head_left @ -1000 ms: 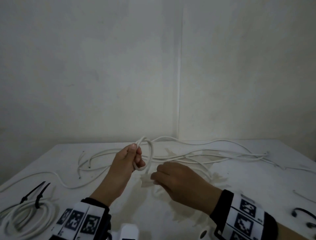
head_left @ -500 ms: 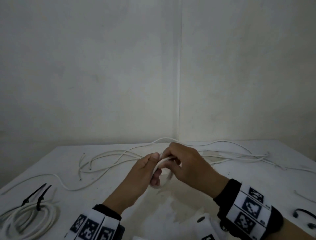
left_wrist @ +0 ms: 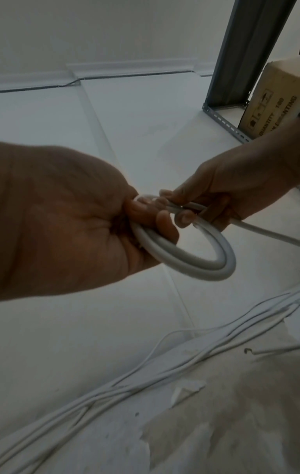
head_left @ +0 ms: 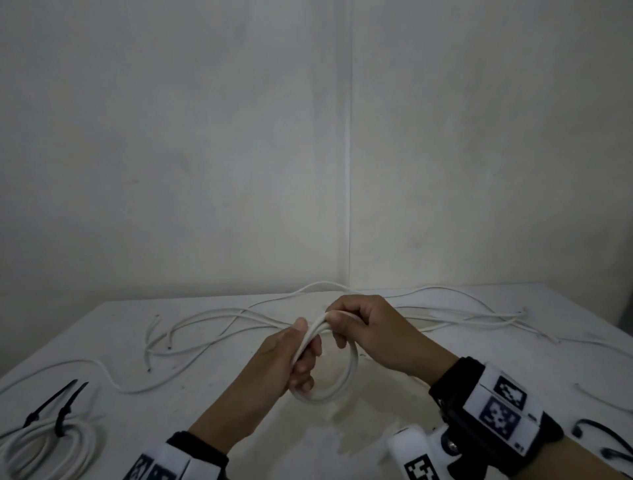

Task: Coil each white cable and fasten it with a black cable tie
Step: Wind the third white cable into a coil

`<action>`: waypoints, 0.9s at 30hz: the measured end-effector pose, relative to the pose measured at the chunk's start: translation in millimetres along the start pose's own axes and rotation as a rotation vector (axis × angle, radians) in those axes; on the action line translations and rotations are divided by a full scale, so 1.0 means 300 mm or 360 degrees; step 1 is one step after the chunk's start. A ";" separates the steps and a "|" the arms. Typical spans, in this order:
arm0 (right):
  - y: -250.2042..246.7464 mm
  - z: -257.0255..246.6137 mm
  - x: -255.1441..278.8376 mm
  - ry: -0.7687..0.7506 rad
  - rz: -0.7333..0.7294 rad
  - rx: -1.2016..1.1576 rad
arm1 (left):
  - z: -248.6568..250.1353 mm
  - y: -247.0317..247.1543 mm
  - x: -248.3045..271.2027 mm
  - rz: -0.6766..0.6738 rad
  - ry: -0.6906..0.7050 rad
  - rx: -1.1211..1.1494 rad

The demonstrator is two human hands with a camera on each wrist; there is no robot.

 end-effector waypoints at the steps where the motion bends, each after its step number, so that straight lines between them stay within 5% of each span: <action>1: -0.004 -0.006 -0.002 -0.0012 0.0012 0.0041 | 0.004 0.001 -0.002 0.0002 0.0000 -0.0007; 8: -0.014 -0.008 0.002 -0.0023 0.0062 -0.0028 | 0.018 0.010 -0.007 0.0082 0.0026 -0.0112; 17: -0.054 0.025 0.028 -0.0064 0.0213 -0.0134 | 0.016 -0.043 -0.031 0.0290 0.0015 0.0445; 27: -0.129 0.163 0.079 -0.0052 0.0456 0.0408 | 0.047 -0.267 -0.035 0.0683 0.0339 0.0968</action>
Point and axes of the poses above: each hand's wrist, its own x-axis away from the middle knuckle, its own y-axis out of the palm, z = x × y, the point moved 7 cm from there along -x, towards the middle knuckle, and after that the axes turned 4 degrees about -z, right-handed, at the moved point
